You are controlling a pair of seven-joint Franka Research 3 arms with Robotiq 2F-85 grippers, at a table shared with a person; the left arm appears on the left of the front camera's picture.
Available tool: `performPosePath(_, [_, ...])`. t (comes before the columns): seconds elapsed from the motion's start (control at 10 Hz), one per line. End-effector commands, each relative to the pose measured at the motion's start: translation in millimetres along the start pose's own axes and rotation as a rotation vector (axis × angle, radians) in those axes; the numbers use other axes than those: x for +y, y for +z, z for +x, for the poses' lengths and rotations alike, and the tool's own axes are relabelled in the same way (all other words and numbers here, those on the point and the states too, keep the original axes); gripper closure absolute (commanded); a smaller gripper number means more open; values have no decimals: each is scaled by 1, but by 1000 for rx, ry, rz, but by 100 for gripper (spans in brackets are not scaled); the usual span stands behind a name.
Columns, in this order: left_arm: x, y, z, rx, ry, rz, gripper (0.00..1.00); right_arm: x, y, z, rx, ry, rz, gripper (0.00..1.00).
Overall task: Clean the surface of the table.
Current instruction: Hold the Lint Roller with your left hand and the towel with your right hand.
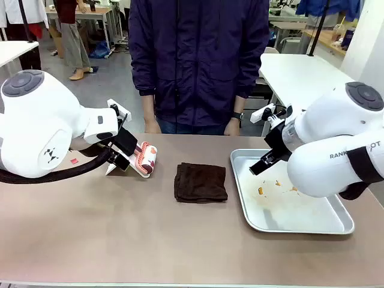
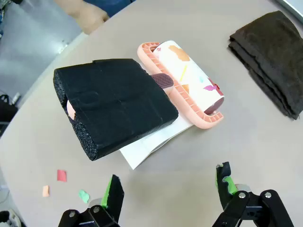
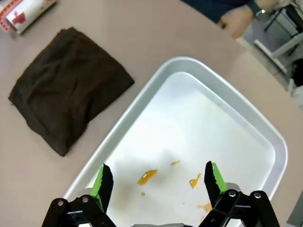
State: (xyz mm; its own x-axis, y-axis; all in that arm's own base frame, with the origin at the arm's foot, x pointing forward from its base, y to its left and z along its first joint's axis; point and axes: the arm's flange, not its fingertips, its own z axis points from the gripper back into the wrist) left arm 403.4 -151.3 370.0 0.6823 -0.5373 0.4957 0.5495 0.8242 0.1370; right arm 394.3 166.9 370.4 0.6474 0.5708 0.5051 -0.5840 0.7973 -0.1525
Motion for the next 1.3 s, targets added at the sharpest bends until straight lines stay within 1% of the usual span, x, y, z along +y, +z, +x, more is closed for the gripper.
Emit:
performPosePath(0.0, [0,0,0,0,0,0,0,0,0,0,0,0,0,0])
performPosePath(1.2, [0,0,0,0,0,0,0,0,0,0,0,0,0,0])
